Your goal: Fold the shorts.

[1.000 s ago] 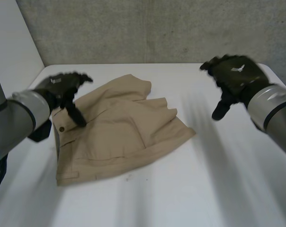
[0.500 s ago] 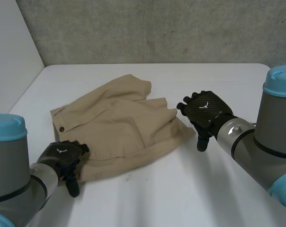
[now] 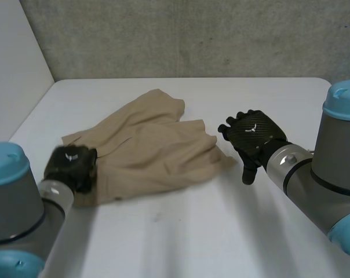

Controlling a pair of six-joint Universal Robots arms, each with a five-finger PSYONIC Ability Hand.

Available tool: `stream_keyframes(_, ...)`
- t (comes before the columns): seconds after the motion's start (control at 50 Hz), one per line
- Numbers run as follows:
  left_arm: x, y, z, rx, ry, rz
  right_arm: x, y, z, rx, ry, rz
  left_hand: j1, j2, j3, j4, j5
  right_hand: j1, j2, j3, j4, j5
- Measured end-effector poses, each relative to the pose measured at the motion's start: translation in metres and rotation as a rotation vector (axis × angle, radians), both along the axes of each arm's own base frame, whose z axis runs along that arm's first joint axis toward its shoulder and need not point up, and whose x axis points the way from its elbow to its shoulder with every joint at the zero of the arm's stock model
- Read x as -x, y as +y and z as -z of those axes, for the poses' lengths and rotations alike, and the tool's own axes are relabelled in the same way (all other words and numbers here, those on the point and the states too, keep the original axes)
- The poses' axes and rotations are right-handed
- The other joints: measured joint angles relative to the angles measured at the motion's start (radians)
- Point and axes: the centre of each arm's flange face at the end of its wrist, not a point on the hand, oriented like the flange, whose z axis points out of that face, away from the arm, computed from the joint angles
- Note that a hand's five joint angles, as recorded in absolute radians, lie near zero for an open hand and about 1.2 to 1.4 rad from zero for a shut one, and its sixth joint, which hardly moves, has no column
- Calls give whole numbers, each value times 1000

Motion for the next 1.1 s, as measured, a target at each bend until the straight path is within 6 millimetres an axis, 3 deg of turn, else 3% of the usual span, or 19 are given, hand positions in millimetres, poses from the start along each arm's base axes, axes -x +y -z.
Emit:
stream_keyframes(0.04, 1, -8, -9, 49, -4, -1, 0, -1, -1, 3, 0, 4, 0, 1, 2, 0, 0, 0, 0, 0, 0, 0)
stream_keyframes(0.08, 1, -26, -32, 163, -11, -11, 2, -3, -2, 10, -1, 17, 0, 2, 8, 0, 0, 0, 0, 0, 0, 0)
stream_keyframes(0.2, -3, -61, -113, 481, 10, -61, 5, -8, -8, 31, -6, 46, 1, 4, 10, 0, 0, 0, 0, 0, 0, 0)
stream_keyframes(0.24, -1, -68, -151, 617, 46, -74, 6, -9, -13, 44, -14, 55, 6, 4, 10, 1, 0, 0, 0, 0, 0, 0)
stream_keyframes(0.36, 23, -61, -231, 877, 192, -23, 9, -11, -31, 86, -59, 98, 32, 4, 10, 1, 0, 0, 0, 0, 0, 0)
stream_keyframes(0.44, 53, -49, -247, 930, 283, 68, 14, -14, -43, 114, -91, 134, 32, 5, 12, 1, 0, 0, 0, 0, 0, 0)
stream_keyframes(0.48, 80, -40, -246, 931, 338, 157, 20, -20, -53, 141, -115, 172, 32, 5, 12, 1, 0, 0, 0, 0, 0, 0)
stream_keyframes(0.52, 80, -40, -246, 931, 338, 157, 20, -20, -53, 141, -115, 172, 32, 5, 12, 1, 0, 0, 0, 0, 0, 0)
stream_keyframes(0.54, 102, -31, -237, 912, 373, 244, 26, -24, -60, 161, -129, 199, 32, 5, 12, 1, 0, 0, 0, 0, 0, 0)
stream_keyframes(0.58, 102, -31, -237, 912, 373, 244, 26, -24, -60, 161, -129, 199, 32, 5, 12, 1, 0, 0, 0, 0, 0, 0)
stream_keyframes(0.6, 154, -7, -197, 813, 420, 473, 49, -41, -82, 228, -161, 286, 37, 8, 16, 5, 0, 0, 0, 0, 0, 0)
stream_keyframes(0.68, 183, 14, -151, 680, 424, 648, 65, -51, -94, 267, -173, 341, -8, -44, -20, -31, -33, 0, 0, 0, 0, 0)
stream_keyframes(0.7, 193, 25, -123, 589, 418, 729, 75, -57, -100, 288, -176, 372, -224, -223, -213, -227, -222, 0, 0, 0, 0, 0)
stream_keyframes(0.74, 199, 39, -90, 469, 408, 815, 82, -61, -103, 301, -177, 393, -583, -587, -570, -576, -545, 0, 0, 0, 0, 0)
stream_keyframes(0.82, 197, 70, -38, 231, 383, 946, 89, -66, -106, 312, -174, 406, -761, -822, -802, -837, -783, 0, 0, 0, 0, 0)
stream_keyframes(0.86, 192, 78, -31, 170, 377, 972, 89, -67, -104, 304, -167, 387, -864, -958, -938, -967, -913, 0, 0, 0, 0, 0)
stream_keyframes(0.96, 179, 79, -43, 149, 375, 955, 83, -67, -93, 269, -152, 324, -865, -967, -940, -972, -913, 0, 0, 0, 0, 0)
stream_keyframes(1.0, 160, 62, -64, 181, 373, 848, 76, -66, -77, 218, -127, 240, -865, -967, -940, -972, -913, 0, 0, 0, 0, 0)
stream_keyframes(1.1, 126, 46, -78, 173, 345, 633, 66, -62, -52, 159, -69, 116, -865, -967, -940, -972, -914, 0, 0, 0, 0, 0)
